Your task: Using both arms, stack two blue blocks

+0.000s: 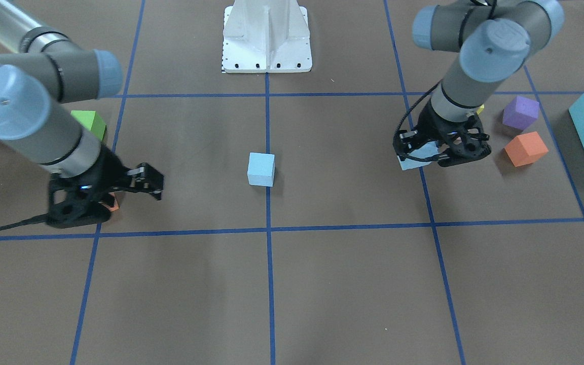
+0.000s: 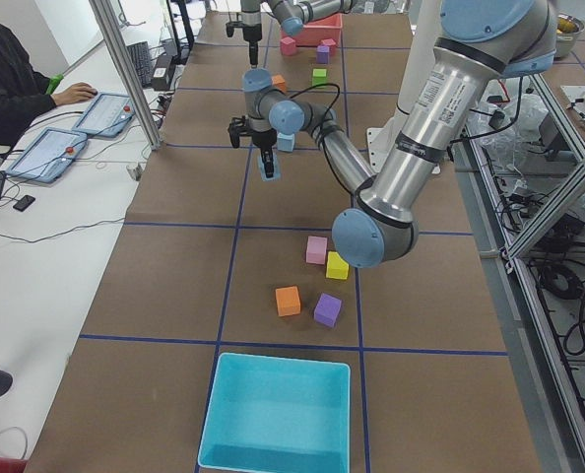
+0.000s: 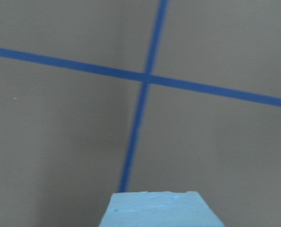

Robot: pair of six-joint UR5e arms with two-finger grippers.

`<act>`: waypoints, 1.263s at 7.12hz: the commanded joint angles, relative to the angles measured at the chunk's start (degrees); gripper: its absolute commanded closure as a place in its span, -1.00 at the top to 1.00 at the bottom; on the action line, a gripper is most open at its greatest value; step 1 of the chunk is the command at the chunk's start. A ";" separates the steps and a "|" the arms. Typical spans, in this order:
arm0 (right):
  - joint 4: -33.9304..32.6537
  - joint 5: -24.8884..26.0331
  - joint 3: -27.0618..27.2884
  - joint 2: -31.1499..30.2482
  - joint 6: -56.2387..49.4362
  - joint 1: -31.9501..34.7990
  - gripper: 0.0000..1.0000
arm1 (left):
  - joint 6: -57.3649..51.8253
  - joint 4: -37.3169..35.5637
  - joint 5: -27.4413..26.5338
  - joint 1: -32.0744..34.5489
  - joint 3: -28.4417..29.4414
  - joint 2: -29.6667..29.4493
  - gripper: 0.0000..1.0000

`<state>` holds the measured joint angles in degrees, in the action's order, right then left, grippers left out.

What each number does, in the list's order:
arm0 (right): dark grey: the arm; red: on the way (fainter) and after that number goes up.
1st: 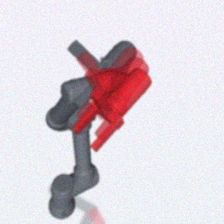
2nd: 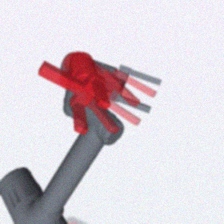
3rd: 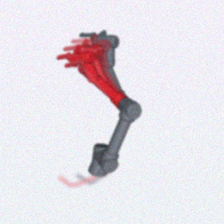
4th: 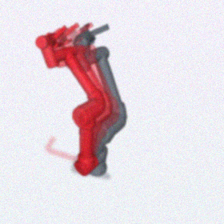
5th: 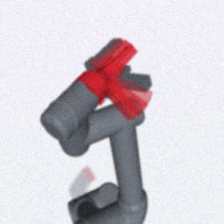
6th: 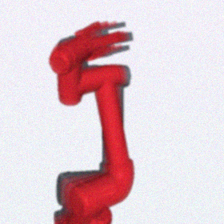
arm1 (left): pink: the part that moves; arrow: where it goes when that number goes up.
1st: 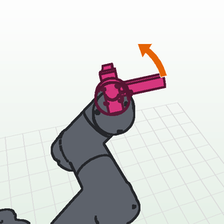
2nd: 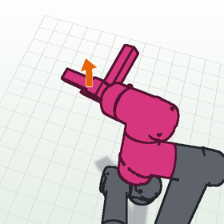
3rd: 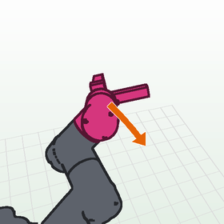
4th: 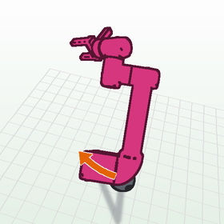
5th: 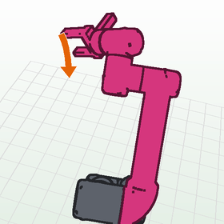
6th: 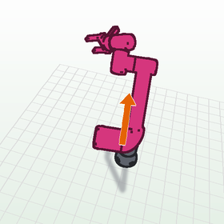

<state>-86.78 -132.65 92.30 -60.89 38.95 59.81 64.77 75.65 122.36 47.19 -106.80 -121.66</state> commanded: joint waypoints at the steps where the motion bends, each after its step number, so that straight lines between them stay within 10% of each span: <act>1: -0.14 -1.56 -4.72 -6.86 -22.07 12.13 0.97 | 7.28 -3.58 -3.77 -5.94 0.63 -8.92 0.24; 5: -0.14 -1.29 -15.21 -9.24 -44.19 23.14 0.97 | 9.15 -3.05 -7.30 -10.87 12.73 -20.70 0.24; 9: -3.66 -1.38 -6.30 -16.76 -45.80 28.26 0.98 | 9.94 7.73 -9.07 -13.52 22.15 -23.01 0.25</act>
<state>-89.81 -134.16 81.22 -73.23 -6.57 87.42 74.39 79.38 113.88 34.26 -86.96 -144.68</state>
